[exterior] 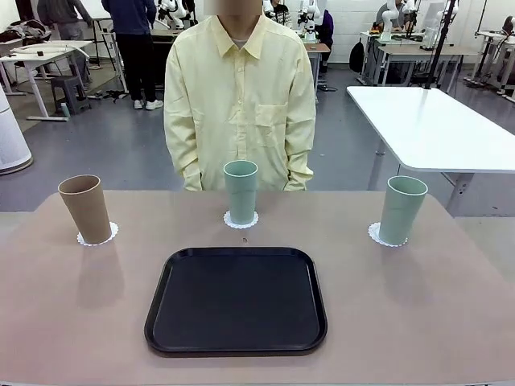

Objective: Place coasters on the table and set cups on them.
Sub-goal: Take one Reusable plastic cup from the Flat Tray and place it on a coaster set by the human.

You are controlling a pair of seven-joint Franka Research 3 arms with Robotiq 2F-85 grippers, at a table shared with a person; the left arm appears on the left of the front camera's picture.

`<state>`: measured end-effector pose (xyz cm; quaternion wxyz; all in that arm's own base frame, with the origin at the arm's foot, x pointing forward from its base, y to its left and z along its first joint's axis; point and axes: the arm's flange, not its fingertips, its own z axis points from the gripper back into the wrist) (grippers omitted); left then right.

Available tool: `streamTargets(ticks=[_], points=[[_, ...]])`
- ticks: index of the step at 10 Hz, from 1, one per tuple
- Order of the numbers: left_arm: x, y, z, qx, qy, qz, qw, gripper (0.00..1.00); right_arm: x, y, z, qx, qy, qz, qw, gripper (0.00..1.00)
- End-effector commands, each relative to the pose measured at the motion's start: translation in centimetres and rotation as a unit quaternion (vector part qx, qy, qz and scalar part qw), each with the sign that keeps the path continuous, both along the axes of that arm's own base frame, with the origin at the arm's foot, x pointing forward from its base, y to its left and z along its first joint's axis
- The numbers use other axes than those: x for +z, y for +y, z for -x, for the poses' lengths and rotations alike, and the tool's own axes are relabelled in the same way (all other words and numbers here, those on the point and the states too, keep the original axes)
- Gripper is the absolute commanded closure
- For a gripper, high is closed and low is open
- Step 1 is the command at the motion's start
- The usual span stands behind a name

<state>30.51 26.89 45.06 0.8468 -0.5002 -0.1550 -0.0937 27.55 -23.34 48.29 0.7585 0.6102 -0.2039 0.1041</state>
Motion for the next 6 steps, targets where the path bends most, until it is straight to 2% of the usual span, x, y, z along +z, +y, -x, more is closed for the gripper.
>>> streamTargets(ticks=[1, 3, 6], points=[[0.4, -0.1, 0.0, 0.006, 0.000, 0.009, 1.000, 0.00, -0.2, -2.9, -1.3, 0.019, 0.015, -0.028, 0.999, 0.00], [0.4, -0.1, 0.0, 0.006, 0.000, 0.009, 1.000, 0.00, -0.7, -4.1, -1.7, 0.046, 0.048, -0.014, 0.998, 0.00], [0.4, -0.1, 0.0, 0.006, 0.000, 0.009, 1.000, 0.00, -0.6, -4.5, -2.0, 0.056, 0.061, 0.000, 0.997, 0.00]])
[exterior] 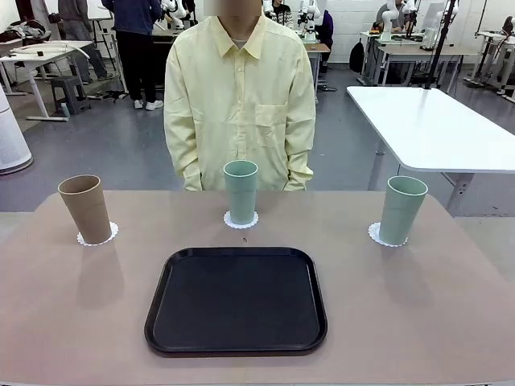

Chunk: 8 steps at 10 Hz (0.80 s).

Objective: Place coasters on the table and set cups on them.
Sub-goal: Take one Reusable plastic cup from the Flat Tray and place it on a coaster set by the human.

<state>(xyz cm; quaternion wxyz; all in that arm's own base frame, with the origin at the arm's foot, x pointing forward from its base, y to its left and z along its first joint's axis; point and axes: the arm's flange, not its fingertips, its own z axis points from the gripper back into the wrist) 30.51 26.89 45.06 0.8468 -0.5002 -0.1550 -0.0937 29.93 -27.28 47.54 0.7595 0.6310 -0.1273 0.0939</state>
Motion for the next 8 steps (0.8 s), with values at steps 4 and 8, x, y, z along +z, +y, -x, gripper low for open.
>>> streamTargets(ticks=[4, 8], points=[[0.38, -0.13, -0.02, 0.006, 0.000, 0.009, 1.000, 0.00, 0.00, 0.00, 0.00, 0.000, 0.000, 0.000, 1.000, 0.00], [0.38, -0.13, -0.02, 0.006, 0.000, 0.009, 1.000, 0.00, 0.00, 0.00, 0.00, 0.000, 0.000, 0.000, 1.000, 0.00]])
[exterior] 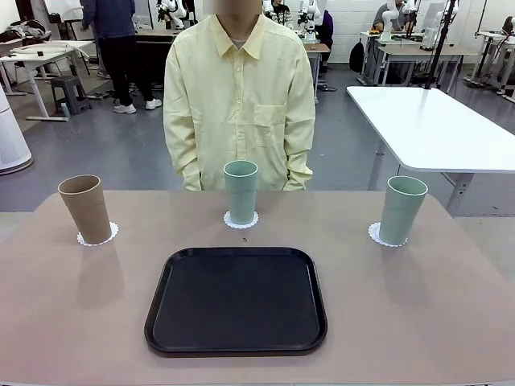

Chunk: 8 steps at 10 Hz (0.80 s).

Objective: Place coasters on the table and set cups on them.
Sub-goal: Take one Reusable plastic cup from the Flat Tray and place it on a coaster set by the human.

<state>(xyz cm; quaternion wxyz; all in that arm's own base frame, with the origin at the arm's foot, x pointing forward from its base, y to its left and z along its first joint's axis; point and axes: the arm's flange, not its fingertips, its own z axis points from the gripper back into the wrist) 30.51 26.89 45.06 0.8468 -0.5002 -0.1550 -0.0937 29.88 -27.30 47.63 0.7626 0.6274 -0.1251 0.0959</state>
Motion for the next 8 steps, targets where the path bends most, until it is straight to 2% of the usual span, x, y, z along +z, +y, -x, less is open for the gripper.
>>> streamTargets(ticks=[1, 8], points=[[0.38, -0.13, -0.02, 0.006, 0.000, 0.009, 1.000, 0.00, -0.09, 0.02, -0.05, -0.002, 0.000, -0.005, 1.000, 0.00], [0.38, -0.13, -0.02, 0.006, 0.000, 0.009, 1.000, 0.00, -0.09, 0.02, -0.05, -0.002, 0.000, -0.005, 1.000, 0.00]])
